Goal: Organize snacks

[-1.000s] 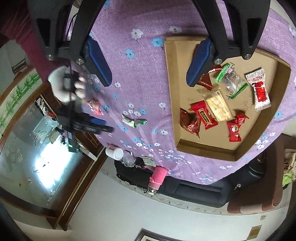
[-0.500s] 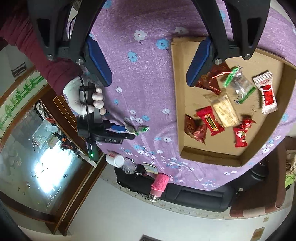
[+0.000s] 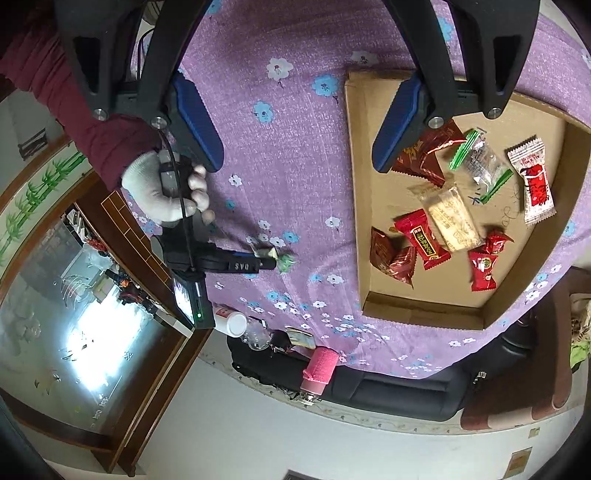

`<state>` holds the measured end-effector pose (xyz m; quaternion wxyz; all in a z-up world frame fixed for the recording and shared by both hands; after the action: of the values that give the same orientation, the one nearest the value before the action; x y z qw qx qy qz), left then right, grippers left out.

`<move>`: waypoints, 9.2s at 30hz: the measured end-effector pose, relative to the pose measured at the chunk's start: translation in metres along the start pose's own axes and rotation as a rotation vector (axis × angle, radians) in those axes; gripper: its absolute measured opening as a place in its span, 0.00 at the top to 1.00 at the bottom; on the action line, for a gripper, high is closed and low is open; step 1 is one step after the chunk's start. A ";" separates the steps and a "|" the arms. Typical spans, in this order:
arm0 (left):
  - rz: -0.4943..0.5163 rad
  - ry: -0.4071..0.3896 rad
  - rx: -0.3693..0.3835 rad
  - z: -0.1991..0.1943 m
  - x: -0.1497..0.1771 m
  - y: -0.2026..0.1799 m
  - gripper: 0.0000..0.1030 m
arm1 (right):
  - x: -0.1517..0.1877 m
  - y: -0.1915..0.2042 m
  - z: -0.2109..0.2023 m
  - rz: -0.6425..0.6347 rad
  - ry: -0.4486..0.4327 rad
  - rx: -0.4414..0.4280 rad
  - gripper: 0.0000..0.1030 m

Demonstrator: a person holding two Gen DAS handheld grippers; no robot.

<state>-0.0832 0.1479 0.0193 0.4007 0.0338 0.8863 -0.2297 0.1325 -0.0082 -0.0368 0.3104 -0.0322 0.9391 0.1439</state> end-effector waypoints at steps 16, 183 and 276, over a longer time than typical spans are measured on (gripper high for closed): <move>0.020 0.027 0.008 0.037 -0.037 -0.028 0.21 | 0.049 -0.035 -0.055 -0.058 -0.057 0.071 0.52; -0.010 -0.047 -0.065 -0.005 -0.041 0.004 0.26 | 0.037 -0.039 -0.126 0.215 -0.220 -0.016 0.48; 0.162 0.181 -0.012 0.127 -0.007 -0.103 0.16 | 0.043 -0.187 -0.096 0.390 -0.182 0.212 0.70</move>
<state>-0.0161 0.0016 -0.0092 0.3366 0.1234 0.9146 -0.1872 0.0707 -0.2136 -0.0355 0.3618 0.1956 0.9056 0.1039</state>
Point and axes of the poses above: each gripper's, at about its wrist camera, not at the fingertips, and z roughly the way its jaws point, y to its left, x to its underside, the point moved 10 cm from there along z, roughly the way its jaws point, and after that the axes turned 5 degrees about -y, right-handed, at the moved point
